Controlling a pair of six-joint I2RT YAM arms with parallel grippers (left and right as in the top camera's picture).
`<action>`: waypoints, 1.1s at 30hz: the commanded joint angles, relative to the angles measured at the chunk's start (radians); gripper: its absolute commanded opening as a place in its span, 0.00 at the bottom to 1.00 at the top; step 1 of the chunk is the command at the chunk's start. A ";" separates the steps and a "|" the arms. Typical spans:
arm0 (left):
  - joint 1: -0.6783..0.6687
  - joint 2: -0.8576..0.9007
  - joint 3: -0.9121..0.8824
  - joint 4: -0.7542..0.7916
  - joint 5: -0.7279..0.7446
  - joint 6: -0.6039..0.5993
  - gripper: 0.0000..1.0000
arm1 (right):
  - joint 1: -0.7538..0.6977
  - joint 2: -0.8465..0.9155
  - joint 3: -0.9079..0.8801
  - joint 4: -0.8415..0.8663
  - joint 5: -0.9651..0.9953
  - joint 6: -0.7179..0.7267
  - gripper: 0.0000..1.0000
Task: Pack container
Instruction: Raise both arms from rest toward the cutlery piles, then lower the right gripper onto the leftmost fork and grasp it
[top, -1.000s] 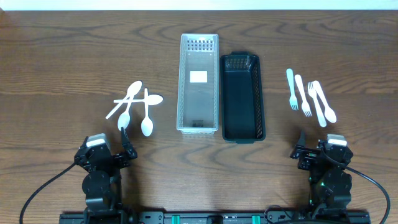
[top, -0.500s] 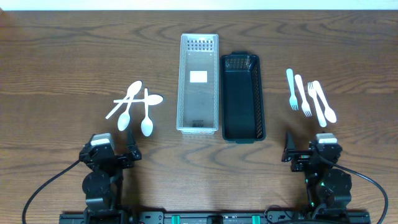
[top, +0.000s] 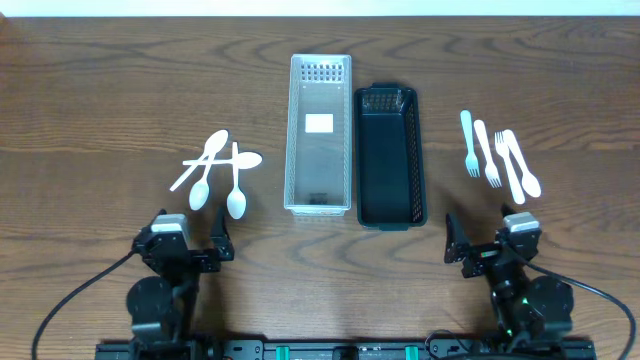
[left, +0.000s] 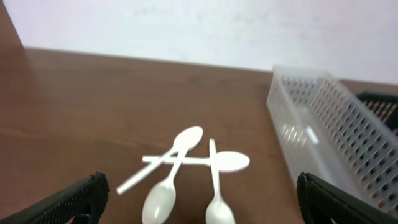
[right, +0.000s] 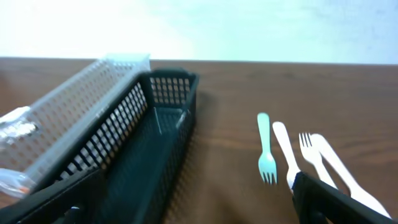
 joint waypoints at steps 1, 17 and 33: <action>0.005 0.071 0.104 -0.003 0.017 -0.001 0.98 | -0.013 0.063 0.124 -0.053 -0.023 0.016 0.99; 0.005 0.814 0.694 -0.345 0.017 -0.001 0.98 | -0.013 0.844 0.795 -0.426 0.071 -0.011 0.99; 0.005 1.072 0.870 -0.524 0.014 0.000 0.98 | -0.060 1.498 1.144 -0.544 0.250 -0.011 0.99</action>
